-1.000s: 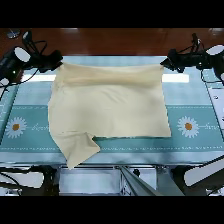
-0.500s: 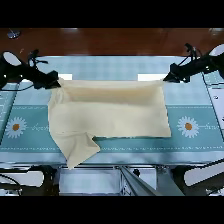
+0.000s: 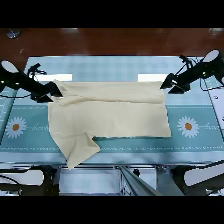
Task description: Fold the shirts.
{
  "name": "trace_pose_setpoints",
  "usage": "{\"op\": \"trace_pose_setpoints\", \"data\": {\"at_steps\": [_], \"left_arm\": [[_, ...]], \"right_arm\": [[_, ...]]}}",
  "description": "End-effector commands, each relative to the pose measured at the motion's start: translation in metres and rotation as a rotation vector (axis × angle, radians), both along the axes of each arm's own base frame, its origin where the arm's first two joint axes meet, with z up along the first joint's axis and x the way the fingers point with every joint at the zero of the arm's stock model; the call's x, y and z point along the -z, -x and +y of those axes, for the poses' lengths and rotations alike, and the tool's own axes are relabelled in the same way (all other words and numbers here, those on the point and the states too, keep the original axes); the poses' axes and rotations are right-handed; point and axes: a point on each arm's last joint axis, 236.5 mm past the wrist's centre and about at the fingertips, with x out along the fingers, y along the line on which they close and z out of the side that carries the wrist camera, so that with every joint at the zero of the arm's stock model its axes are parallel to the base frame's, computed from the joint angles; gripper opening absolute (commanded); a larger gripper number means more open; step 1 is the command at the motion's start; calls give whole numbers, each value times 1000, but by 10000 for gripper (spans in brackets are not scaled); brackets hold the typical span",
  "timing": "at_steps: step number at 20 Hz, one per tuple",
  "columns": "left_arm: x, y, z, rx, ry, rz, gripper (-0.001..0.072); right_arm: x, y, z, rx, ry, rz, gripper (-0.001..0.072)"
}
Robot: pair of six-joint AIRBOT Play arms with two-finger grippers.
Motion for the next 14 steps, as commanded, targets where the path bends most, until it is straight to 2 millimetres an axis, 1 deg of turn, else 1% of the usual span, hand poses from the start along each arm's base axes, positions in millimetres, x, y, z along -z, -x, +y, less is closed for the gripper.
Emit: {"op": "trace_pose_setpoints", "data": {"at_steps": [1,2,3,4,5,6,8,9,11,12,14], "left_arm": [[-17,37,24,-12,-17,57,702],[-10,63,42,-19,-86,100,699],[-1,95,57,-38,-139,161,699],[9,122,63,-66,-146,198,700],[19,144,62,-128,-117,208,700],[28,158,54,-192,-68,192,700],[39,176,25,-296,86,142,700],[46,185,14,-351,136,146,700],[57,201,4,-414,171,190,700],[57,199,-2,-425,192,189,700],[49,186,-16,-410,253,140,700]], "right_arm": [[-38,20,-35,30,74,-35,621],[-43,26,-50,72,125,-77,618],[-44,35,-62,147,161,-118,618],[-42,46,-64,213,157,-153,618],[-39,62,-55,245,124,-186,618],[-35,77,-40,241,83,-222,618],[-28,105,-8,273,-17,-269,618],[-26,117,8,290,-75,-285,618],[-21,136,30,300,-151,-294,618],[-17,144,36,303,-169,-289,618],[-8,155,41,306,-184,-267,618]]}}
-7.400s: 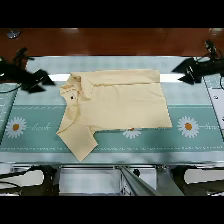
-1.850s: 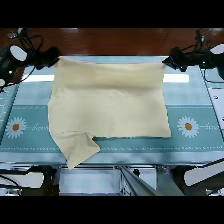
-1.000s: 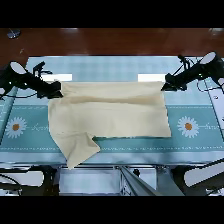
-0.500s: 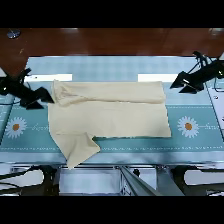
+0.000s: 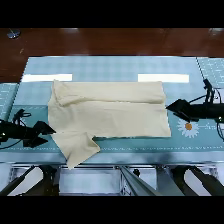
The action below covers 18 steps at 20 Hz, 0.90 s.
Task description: Fold the shirts.
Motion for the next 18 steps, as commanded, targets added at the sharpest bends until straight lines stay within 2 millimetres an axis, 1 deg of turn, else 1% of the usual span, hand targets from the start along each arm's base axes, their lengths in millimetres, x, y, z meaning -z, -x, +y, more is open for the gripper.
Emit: {"op": "trace_pose_setpoints", "data": {"at_steps": [1,3,5,7,8,9,11,12,13,14,15,16,18], "left_arm": [[0,-4,-24,-39,77,-49,700],[2,1,-33,4,81,-38,700],[7,11,-39,53,73,-18,700],[7,20,-44,90,95,-9,700],[7,21,-46,89,104,-5,700],[6,21,-49,91,112,-8,699],[7,19,-50,106,100,-19,691],[8,15,-51,107,92,-32,625],[9,10,-53,107,86,-50,521],[10,4,-56,110,76,-72,423],[12,-2,-58,119,58,-95,225],[14,-6,-60,132,39,-112,24],[14,-9,-62,152,30,-128,20]], "right_arm": [[12,20,19,18,-70,-14,618],[12,20,19,24,-74,-15,618],[10,15,18,42,-80,-30,618],[8,8,13,70,-72,-48,618],[7,4,3,95,-56,-58,618],[6,2,-13,137,-34,-58,618],[8,4,-58,247,36,-33,618],[15,13,-80,292,80,6,618],[25,29,-96,326,115,72,618],[33,48,-106,345,143,152,617],[40,63,-108,321,170,206,618],[44,74,-106,293,181,249,618],[52,89,-93,261,150,304,618]]}}
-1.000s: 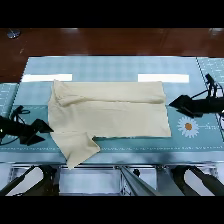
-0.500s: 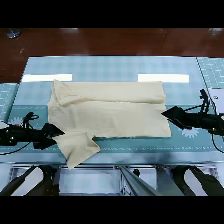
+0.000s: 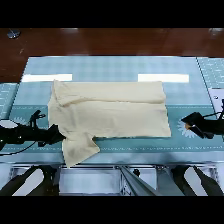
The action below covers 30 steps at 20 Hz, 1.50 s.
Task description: Fold the shirts.
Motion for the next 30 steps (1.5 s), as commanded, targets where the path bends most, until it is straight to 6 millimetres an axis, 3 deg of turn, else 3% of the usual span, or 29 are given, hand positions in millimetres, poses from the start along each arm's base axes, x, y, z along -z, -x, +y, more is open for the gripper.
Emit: {"op": "trace_pose_setpoints", "data": {"at_steps": [1,3,5,10,14,15,16,18,21,25,30], "left_arm": [[-1,-10,-5,26,-15,-50,20],[-2,-9,-5,34,-11,-51,20],[-2,-9,-6,36,-10,-49,20],[-2,-9,-6,47,-11,-57,20],[-2,-10,-5,49,-13,-62,20],[-2,-10,-5,49,-13,-62,20],[-3,-10,-6,49,-8,-62,20],[-8,-13,-3,64,-4,-81,20],[-25,-41,14,6,-15,-148,20],[-59,-109,35,-97,-57,-324,20],[-80,-191,42,-74,-58,-380,20]], "right_arm": [[19,38,4,-32,-11,154,618],[35,56,28,-101,-78,246,618],[45,58,44,-142,-119,281,618],[54,24,76,-158,-192,221,617],[51,-17,93,-179,-212,161,598],[49,-23,98,-210,-219,156,411],[46,-24,106,-303,-215,141,43],[34,-26,110,-405,-221,156,30],[11,-57,93,-407,-145,100,29],[-19,-113,76,-327,-69,-52,29],[-32,-172,81,-284,-146,-124,29]]}}
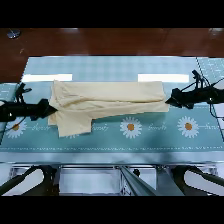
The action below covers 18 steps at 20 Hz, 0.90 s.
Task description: Fold the shirts.
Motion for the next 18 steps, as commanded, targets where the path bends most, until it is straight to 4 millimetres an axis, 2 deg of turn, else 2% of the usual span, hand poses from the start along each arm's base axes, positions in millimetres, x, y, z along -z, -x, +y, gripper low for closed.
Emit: {"op": "trace_pose_setpoints", "data": {"at_steps": [1,5,8,11,16,17,18], "left_arm": [[-16,-66,2,-4,5,-51,20],[-15,-133,-9,13,21,-61,20],[-11,-165,-4,-23,38,-55,20],[-7,-180,7,-47,39,-58,20],[12,-174,-2,-1,52,-18,21],[13,-173,-3,2,54,-13,95],[11,-168,-6,23,64,1,460]], "right_arm": [[-11,-48,2,49,-69,-57,29],[-4,-92,6,49,-114,-71,29],[3,-118,2,75,-121,-67,29],[10,-129,3,60,-134,-52,29],[27,-130,7,53,-142,-17,33],[29,-129,7,50,-143,-11,191],[26,-129,9,47,-153,-13,545]]}}
